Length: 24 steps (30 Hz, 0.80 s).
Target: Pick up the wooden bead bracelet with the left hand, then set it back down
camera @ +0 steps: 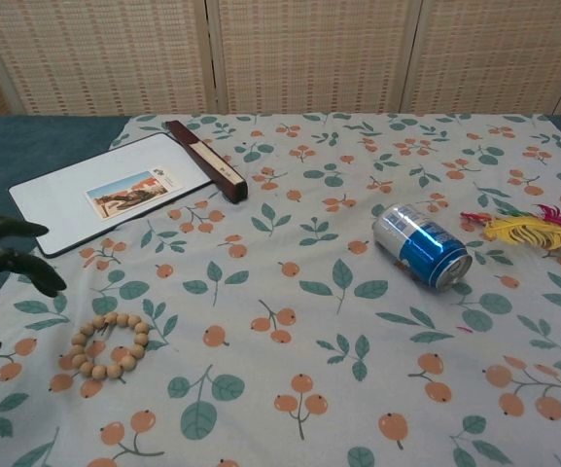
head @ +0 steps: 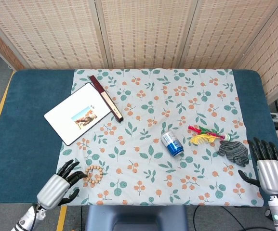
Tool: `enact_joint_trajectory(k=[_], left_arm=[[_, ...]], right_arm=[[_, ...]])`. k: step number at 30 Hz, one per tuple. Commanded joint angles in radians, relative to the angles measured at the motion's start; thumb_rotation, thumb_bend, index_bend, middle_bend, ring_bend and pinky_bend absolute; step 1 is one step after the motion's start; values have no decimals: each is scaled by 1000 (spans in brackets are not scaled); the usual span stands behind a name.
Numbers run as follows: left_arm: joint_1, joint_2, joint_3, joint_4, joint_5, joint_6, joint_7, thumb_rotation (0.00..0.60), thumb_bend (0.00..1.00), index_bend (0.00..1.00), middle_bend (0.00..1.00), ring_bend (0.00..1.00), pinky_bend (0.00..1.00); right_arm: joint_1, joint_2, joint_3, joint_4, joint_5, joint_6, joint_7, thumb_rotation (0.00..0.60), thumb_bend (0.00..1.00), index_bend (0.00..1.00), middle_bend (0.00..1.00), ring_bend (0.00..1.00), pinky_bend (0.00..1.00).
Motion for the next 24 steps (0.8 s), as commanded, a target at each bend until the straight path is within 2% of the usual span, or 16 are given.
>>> enact_joint_trajectory(k=[1,7,14,24], left_arm=[[-24,-107,-25,86,-26,-48,83,600,471,257,303,65,0],[-29,-182,-27,163,-42,-58,155,600,470,283,314,73,0],[-27,-227,-16,221,-71,-74,196,600,472,291,334,86,0],[-30,-288,5,320,-93,-95,242,600,453,393,379,109,0]], right_arm=[[-9,7,9,-2,-4,-2,10,428,151,0,0,0,0],[-29,23,26,-17,-20,7,21,429,151,0,0,0,0],[-43,42,37,-30,-34,-5,45,429,151,0,0,0,0],[-55,55,46,-45,-48,-35,57,430,152,0,0,0,0]])
